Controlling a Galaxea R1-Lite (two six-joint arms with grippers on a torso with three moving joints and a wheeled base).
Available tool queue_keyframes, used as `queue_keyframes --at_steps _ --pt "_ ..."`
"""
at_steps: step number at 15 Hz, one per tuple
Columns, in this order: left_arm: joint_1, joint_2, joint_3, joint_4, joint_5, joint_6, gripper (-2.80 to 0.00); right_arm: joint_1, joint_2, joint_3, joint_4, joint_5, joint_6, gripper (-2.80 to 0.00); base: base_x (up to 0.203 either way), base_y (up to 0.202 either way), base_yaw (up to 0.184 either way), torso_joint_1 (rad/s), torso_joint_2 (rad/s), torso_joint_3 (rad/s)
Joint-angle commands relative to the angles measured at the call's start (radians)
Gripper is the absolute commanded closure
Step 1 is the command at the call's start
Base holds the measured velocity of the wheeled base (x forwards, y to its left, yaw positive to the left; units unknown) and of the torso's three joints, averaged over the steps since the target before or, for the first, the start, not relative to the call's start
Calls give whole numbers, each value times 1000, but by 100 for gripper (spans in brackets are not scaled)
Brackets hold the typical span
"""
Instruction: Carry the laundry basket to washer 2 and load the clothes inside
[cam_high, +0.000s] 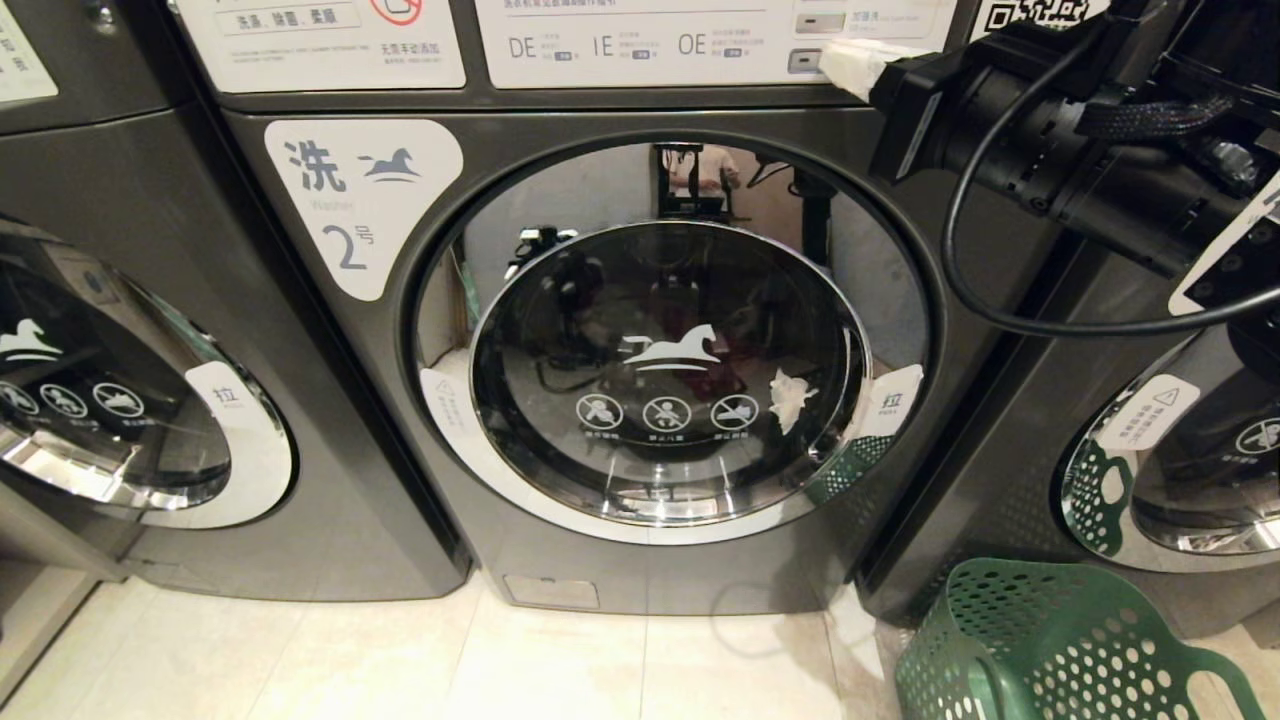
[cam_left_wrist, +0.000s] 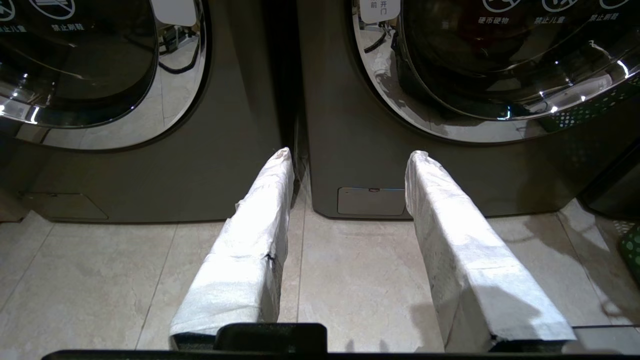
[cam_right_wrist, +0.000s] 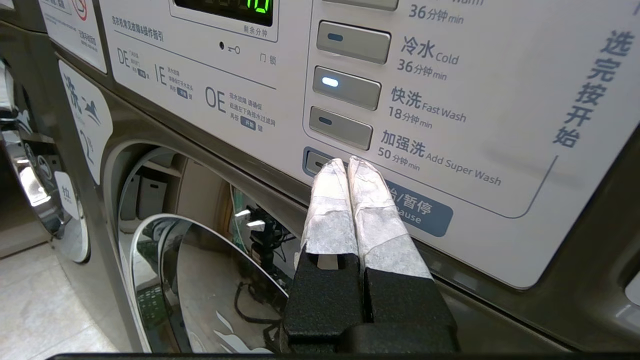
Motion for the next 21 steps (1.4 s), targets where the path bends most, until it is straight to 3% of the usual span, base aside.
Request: queue_keyframes --at_steps 1,12,21 --pt "0 -2 8 -1 0 0 0 1 -2 4 -6 -2 -2 0 0 0 0 0 0 0" --pt "0 -2 8 -1 0 0 0 9 7 17 -6 7 8 0 0 0 0 0 0 0" --pt "0 -1 8 -1 0 0 0 16 15 9 -6 11 86 0 0 0 0 0 0 0"
